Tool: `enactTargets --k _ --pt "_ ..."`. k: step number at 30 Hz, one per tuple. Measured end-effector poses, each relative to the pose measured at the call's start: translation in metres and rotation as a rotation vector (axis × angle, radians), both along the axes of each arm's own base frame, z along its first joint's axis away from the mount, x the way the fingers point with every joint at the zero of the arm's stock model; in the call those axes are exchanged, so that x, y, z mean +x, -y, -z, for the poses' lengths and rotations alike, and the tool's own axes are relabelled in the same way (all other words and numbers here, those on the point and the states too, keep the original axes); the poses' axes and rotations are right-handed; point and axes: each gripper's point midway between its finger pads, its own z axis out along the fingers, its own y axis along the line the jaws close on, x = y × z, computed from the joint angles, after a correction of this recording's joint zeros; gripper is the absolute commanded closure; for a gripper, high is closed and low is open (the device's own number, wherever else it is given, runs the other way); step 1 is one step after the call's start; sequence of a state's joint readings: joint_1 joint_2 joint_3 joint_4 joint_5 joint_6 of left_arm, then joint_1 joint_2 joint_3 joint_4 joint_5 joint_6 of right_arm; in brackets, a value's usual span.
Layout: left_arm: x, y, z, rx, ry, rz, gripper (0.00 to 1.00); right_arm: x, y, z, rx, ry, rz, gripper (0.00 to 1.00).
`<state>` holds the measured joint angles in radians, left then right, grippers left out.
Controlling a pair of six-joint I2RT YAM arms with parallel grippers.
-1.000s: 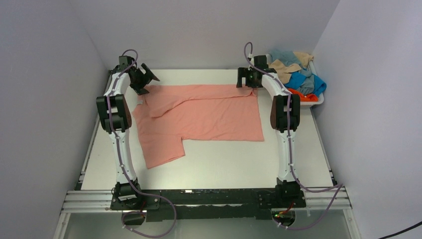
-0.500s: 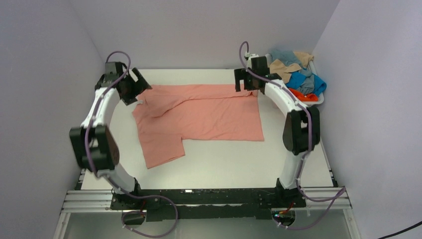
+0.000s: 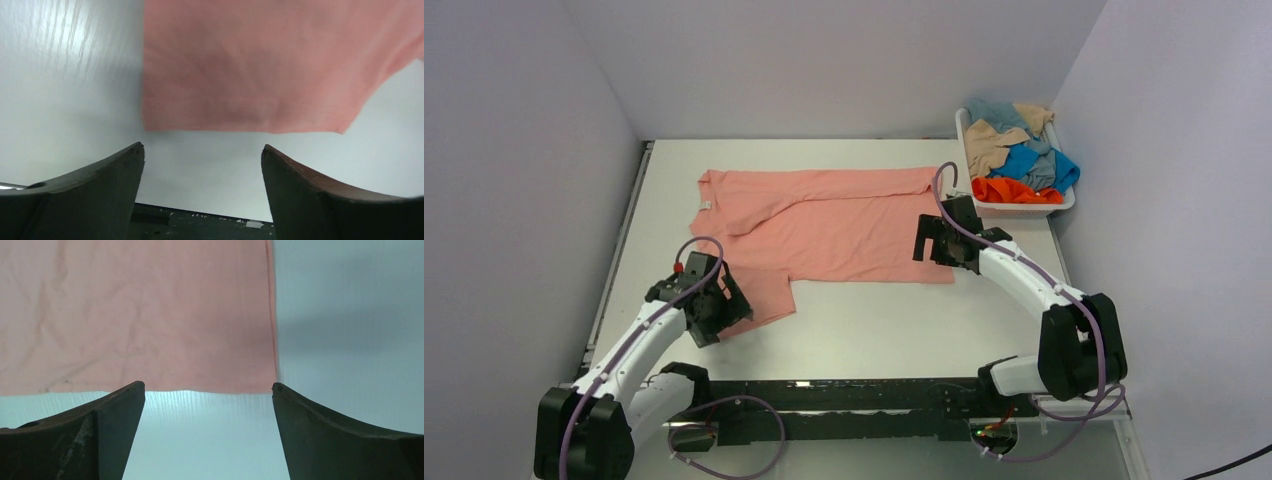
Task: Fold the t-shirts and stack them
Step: Grab the side of the flattened tshirt closest away from the robot with both arms
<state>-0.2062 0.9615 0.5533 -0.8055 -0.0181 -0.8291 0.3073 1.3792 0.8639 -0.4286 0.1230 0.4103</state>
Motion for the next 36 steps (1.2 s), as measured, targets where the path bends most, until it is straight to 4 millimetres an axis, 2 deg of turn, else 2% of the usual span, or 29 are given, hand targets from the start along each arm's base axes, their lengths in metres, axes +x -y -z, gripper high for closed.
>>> enactTargets --k 1,6,14,16,17,18,19,25,30,33,36 --pt "-0.005 0.000 0.005 -0.002 -0.012 -0.005 0.23 -0.003 0.001 0.000 0.001 0.000 0.006 0.00" --pt "-0.019 -0.002 0.026 -0.002 -0.073 -0.046 0.35 -0.004 0.002 -0.002 0.012 0.005 0.028 0.00" --pt "-0.005 -0.006 0.030 0.033 -0.082 -0.089 0.46 -0.006 0.007 0.000 -0.006 -0.003 0.048 0.00" --pt "0.002 -0.006 0.030 0.043 -0.083 -0.093 0.63 -0.008 0.009 0.001 -0.013 -0.010 0.055 0.00" --pt "0.004 -0.006 0.030 0.046 -0.083 -0.095 0.76 -0.009 0.010 0.002 -0.015 -0.015 0.060 0.00" --pt "0.007 -0.006 0.031 0.051 -0.083 -0.095 0.95 -0.010 0.011 0.002 -0.019 -0.018 0.063 0.00" --pt "0.011 -0.007 0.031 0.055 -0.081 -0.092 1.00 -0.013 0.013 0.003 -0.022 -0.022 0.070 0.01" --pt "0.025 -0.003 0.030 0.044 -0.049 -0.082 1.00 -0.028 0.025 0.012 -0.013 -0.055 0.143 0.05" --pt "0.031 -0.001 0.026 0.039 -0.009 -0.053 1.00 -0.040 0.036 0.028 0.000 -0.096 0.214 0.13" --pt "0.036 0.001 0.017 0.026 0.042 -0.038 1.00 -0.044 0.038 0.036 0.010 -0.108 0.239 0.23" --pt "0.040 0.001 0.009 0.017 0.083 -0.035 1.00 -0.039 0.036 0.041 0.030 -0.099 0.253 0.35"
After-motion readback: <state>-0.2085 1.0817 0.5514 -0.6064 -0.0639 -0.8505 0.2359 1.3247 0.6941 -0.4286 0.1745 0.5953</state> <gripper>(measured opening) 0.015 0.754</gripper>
